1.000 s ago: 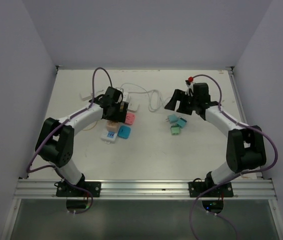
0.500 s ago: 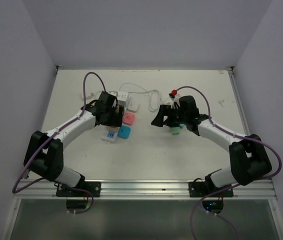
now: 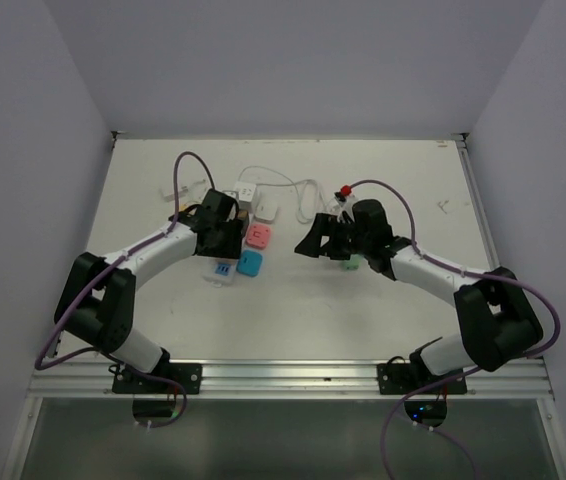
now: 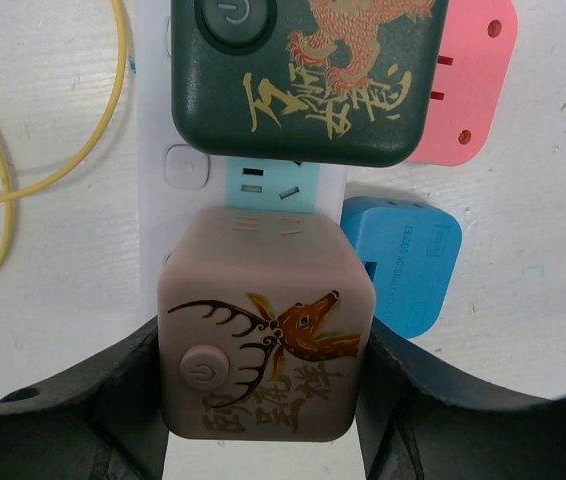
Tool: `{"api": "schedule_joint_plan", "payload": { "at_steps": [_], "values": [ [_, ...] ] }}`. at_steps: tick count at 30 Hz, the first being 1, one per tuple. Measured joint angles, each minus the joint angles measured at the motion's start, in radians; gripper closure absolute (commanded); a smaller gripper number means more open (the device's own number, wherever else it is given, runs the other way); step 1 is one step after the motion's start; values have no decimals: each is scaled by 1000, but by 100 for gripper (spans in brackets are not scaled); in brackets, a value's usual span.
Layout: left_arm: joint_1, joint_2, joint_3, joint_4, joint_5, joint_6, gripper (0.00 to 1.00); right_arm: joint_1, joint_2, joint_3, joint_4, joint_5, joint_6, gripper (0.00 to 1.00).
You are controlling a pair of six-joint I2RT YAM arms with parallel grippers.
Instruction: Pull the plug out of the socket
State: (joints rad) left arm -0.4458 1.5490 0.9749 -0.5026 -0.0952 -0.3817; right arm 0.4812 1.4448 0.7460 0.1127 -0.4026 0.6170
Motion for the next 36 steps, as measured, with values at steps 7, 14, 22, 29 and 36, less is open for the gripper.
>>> {"api": "schedule_joint_plan", "payload": {
  "at_steps": [7,14,22,29,36],
  "values": [
    [-3,2,0,20,42,-26,62,34,15,-17,51,19,72,12],
    [-4,-2,-9,84,137,-88,65,52,55,-23,93,19,128,12],
    [-4,-26,-121,336,328,-236,66,87,78,-8,66,37,135,13],
    [-6,-25,-255,613,483,-395,64,128,94,94,-69,120,106,19],
    [-8,4,-343,819,559,-504,62,147,113,211,-227,219,78,32]
  ]
}}
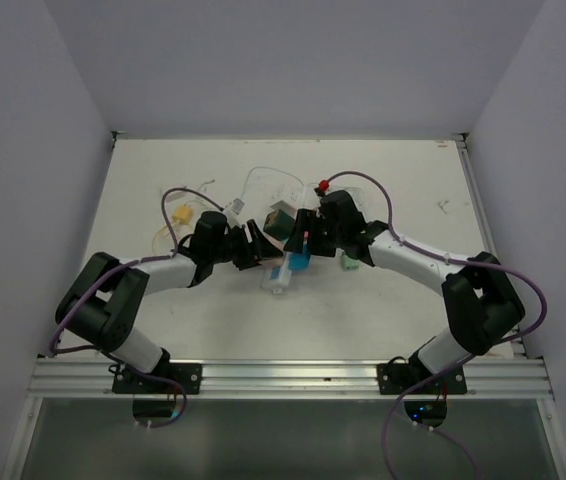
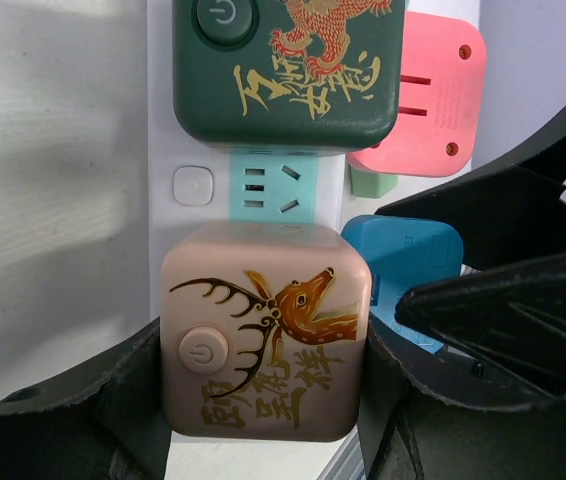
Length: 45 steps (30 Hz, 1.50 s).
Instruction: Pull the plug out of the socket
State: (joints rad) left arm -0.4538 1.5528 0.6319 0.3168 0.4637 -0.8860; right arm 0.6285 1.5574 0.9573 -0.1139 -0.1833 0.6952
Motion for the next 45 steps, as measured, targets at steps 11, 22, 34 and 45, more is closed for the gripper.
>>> {"api": "schedule_joint_plan", "payload": {
  "at_steps": [11,22,34,45],
  "values": [
    [-54,58,-82,257,-4,-138,63,21,16,64,-182,117,-8,29],
    [-117,110,-80,358,-71,-196,68,30,-3,88,-268,193,-4,53],
    [-148,70,-80,301,-134,-178,78,34,-48,88,-336,199,47,100],
    [-171,3,-68,175,-223,-134,85,39,-68,88,-356,202,99,100]
  ]
}}
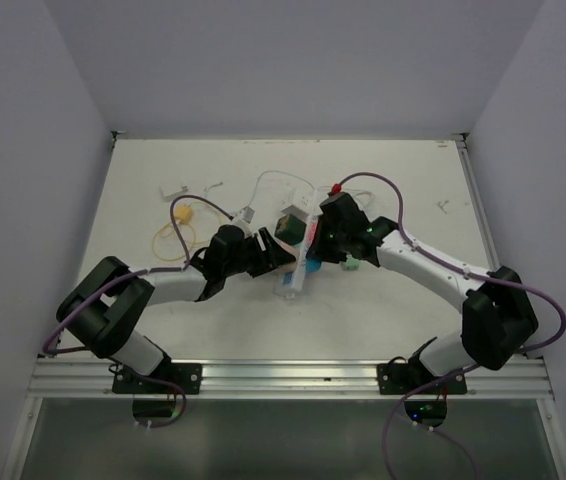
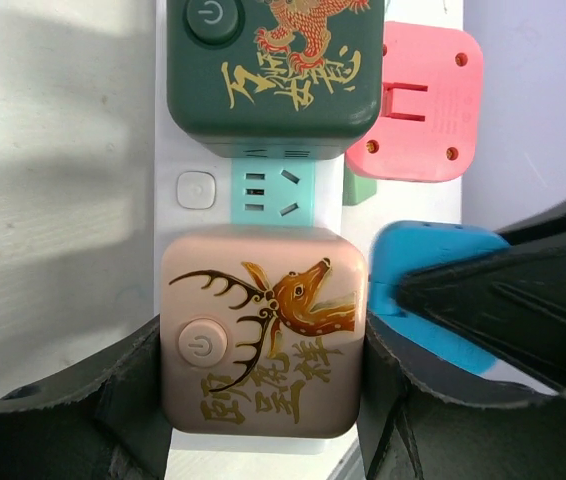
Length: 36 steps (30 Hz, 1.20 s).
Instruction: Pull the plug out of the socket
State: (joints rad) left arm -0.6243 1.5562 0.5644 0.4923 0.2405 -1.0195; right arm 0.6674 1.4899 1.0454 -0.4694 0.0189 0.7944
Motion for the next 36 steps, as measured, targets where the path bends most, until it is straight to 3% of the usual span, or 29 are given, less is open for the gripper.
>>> {"api": "schedule_joint_plan", "payload": {
  "at_steps": [12,24,32,34,36],
  "values": [
    [0,-40,14,-79,-123,21,85,-54,-175,23,-27,53,55,100],
    [12,-86,37,-196,-148,91,85,-497,-248,-319,134,-119,8,100],
    [40,-110,37,-238,-125,125,85,-687,-211,-417,263,-224,-3,100],
    [51,-119,35,-252,-120,134,85,-732,-196,-436,293,-232,-2,97],
    [61,-129,34,-266,-118,147,85,-772,-167,-451,336,-251,0,86]
  ]
}}
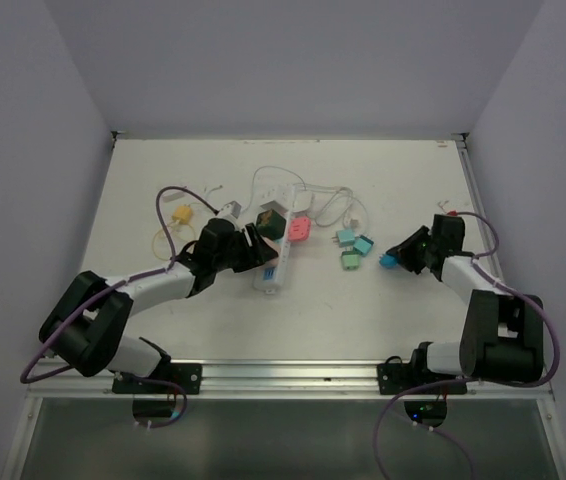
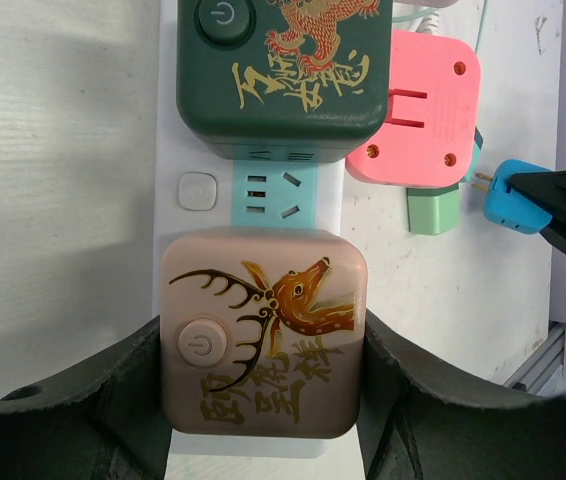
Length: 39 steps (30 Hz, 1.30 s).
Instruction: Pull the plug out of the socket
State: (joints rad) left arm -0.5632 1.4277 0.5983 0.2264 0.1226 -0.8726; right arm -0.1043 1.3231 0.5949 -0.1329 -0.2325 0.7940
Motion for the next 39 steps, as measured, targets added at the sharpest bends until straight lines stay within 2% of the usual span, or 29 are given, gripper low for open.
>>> {"api": "schedule_joint_plan", "payload": {
  "at_steps": [1,2,5,6,9,12,17,22,28,33,39],
  "values": [
    [5,-5,0,-9,0,4,85,-13,17,-2,13,-5,1,80],
    [10,-10,0,-16,0,8,85,-20,31,-3,21,-9,1,65],
    [22,-20,-1,-34,1,22,85,-28,53,-3,29,-11,9,43],
    [25,-23,-2,-36,1,24,85,-29,51,-3,26,-7,9,31],
    [29,-28,-7,-38,1,28,85,-31,34,0,-8,38,3,15],
    [32,-29,-7,-39,5,29,85,-34,-7,16,-76,97,-6,4],
    [33,-29,-7,-39,9,29,85,-34,-53,84,-157,167,-35,1],
    [33,-29,-7,-38,12,29,85,-7,-56,138,-153,129,-69,1],
    [35,-29,-13,-31,18,28,85,180,-29,196,-64,24,-91,1],
    [39,-35,-24,-18,24,27,84,340,72,275,-2,-23,-83,1],
    [40,-40,-33,-8,30,27,84,444,199,379,39,-40,-53,1]
  ]
}}
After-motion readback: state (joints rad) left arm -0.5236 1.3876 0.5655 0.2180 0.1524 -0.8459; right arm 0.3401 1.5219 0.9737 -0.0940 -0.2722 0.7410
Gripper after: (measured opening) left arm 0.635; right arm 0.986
